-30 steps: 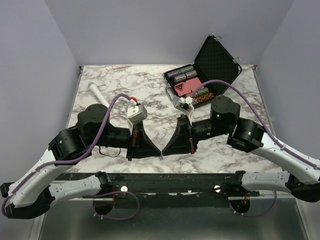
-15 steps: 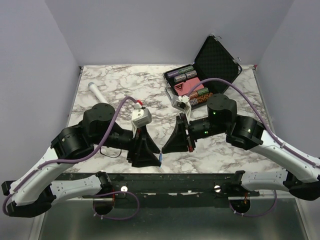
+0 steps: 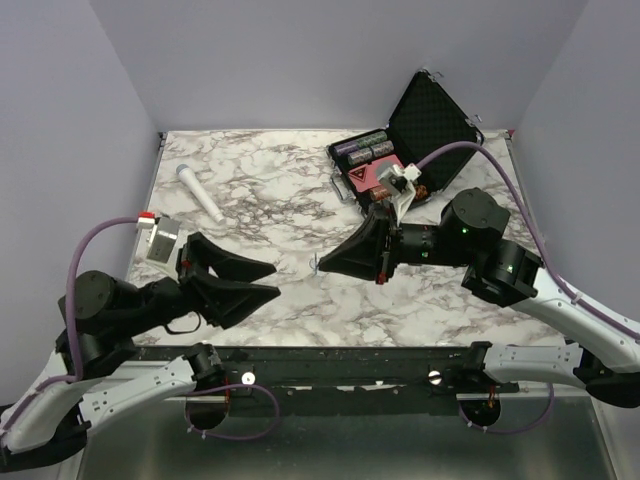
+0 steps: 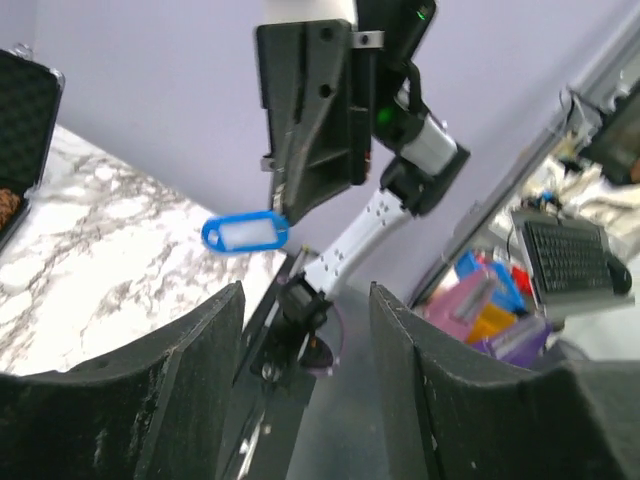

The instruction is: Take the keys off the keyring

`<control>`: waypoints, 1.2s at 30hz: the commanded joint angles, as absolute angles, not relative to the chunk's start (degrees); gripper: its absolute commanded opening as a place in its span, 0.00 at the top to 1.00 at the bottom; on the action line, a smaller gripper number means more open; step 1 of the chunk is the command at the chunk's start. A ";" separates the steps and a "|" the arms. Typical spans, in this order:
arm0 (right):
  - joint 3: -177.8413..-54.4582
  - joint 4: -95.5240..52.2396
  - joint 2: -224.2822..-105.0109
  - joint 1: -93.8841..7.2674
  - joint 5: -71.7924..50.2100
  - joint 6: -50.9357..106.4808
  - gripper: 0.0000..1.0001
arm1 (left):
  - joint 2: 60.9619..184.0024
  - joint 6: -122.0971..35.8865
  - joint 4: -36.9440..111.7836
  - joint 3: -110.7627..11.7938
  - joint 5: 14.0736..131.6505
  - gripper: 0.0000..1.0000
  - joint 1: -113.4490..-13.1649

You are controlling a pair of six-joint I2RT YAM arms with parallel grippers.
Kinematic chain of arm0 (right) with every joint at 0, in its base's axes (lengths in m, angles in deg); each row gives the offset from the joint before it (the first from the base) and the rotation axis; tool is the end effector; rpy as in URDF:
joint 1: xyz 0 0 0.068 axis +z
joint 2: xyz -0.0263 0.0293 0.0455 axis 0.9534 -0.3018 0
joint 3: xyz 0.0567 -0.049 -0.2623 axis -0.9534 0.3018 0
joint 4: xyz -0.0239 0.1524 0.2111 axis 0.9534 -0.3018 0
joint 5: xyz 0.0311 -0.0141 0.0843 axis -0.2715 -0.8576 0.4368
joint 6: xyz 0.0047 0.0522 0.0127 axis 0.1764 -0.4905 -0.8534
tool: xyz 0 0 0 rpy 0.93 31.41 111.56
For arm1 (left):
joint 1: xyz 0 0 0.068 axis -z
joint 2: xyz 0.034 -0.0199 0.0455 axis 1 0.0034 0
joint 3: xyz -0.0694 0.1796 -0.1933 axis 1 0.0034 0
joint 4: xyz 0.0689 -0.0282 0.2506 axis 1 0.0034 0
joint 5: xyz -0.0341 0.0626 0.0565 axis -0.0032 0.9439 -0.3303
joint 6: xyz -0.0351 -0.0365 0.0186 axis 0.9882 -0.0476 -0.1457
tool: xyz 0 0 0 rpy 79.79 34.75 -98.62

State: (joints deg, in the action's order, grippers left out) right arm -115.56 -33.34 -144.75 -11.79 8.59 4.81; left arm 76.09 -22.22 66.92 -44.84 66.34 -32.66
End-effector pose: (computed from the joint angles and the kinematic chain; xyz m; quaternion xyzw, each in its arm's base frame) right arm 0.0948 0.2014 0.4646 -0.3419 0.6091 0.6094 0.3753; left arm 0.0195 -0.0468 0.4621 0.2317 0.5942 -0.5977 0.4858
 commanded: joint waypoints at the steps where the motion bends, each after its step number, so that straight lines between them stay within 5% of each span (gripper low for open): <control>1: -114.70 -21.68 -144.56 -11.88 4.42 1.02 0.99 | 72.39 -12.34 39.93 -31.30 73.56 0.41 -32.33; 29: -111.09 -11.64 -144.39 -11.88 6.70 -1.80 0.99 | 82.76 -14.87 37.24 -37.61 72.25 0.56 -31.89; 36: -110.92 -11.91 -144.56 -11.88 6.79 -1.62 0.99 | 84.25 -15.57 38.11 -38.57 71.98 0.69 -31.36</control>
State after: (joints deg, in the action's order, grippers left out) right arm -111.26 -13.36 -144.40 -11.79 5.64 -1.86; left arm 83.68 -14.52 37.44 -36.17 71.54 -31.98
